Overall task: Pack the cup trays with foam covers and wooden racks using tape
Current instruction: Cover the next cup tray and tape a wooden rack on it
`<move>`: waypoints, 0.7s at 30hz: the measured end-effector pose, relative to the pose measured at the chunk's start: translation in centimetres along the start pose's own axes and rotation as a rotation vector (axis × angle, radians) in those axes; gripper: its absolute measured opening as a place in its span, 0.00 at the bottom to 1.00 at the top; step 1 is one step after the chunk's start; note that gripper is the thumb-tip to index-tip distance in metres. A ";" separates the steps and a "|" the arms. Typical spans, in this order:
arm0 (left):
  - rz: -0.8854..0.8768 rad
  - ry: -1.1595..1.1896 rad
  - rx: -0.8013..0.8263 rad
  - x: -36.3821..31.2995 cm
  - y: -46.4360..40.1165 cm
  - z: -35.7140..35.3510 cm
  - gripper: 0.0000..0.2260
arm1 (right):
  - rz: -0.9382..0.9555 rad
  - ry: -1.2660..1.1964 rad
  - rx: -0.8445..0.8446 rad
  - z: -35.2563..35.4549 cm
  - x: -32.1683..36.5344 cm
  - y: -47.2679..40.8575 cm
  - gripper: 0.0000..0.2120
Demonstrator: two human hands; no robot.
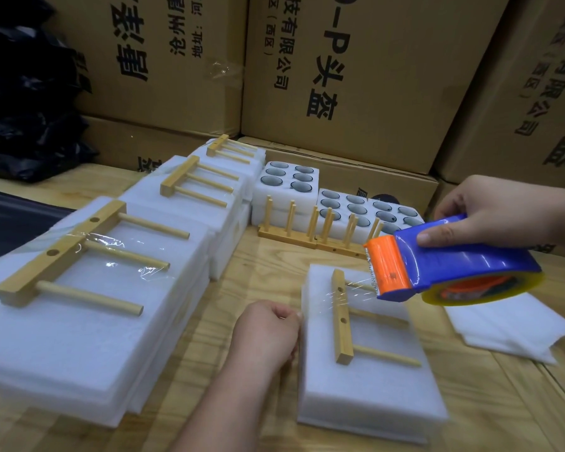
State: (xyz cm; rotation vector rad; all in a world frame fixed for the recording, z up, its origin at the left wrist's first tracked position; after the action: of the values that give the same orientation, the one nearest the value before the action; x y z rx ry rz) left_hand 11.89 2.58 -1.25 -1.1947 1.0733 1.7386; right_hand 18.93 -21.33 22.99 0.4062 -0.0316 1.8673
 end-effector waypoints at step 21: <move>-0.085 0.522 0.309 -2.7 2.2 -4.1 0.28 | 0.037 0.000 -0.041 -0.4 -0.7 0.5 0.31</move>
State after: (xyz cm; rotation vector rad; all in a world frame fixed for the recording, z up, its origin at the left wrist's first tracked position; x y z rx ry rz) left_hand 11.92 -2.32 0.96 -1.5023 1.5040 1.1609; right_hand 18.56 -22.04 22.46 0.3795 -0.0783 1.9003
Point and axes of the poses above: each hand's wrist, its own y-axis away from the middle knuckle, its own z-axis out of the back of the hand, x = y × z, the point moved 10 cm from there along -y, towards the middle knuckle
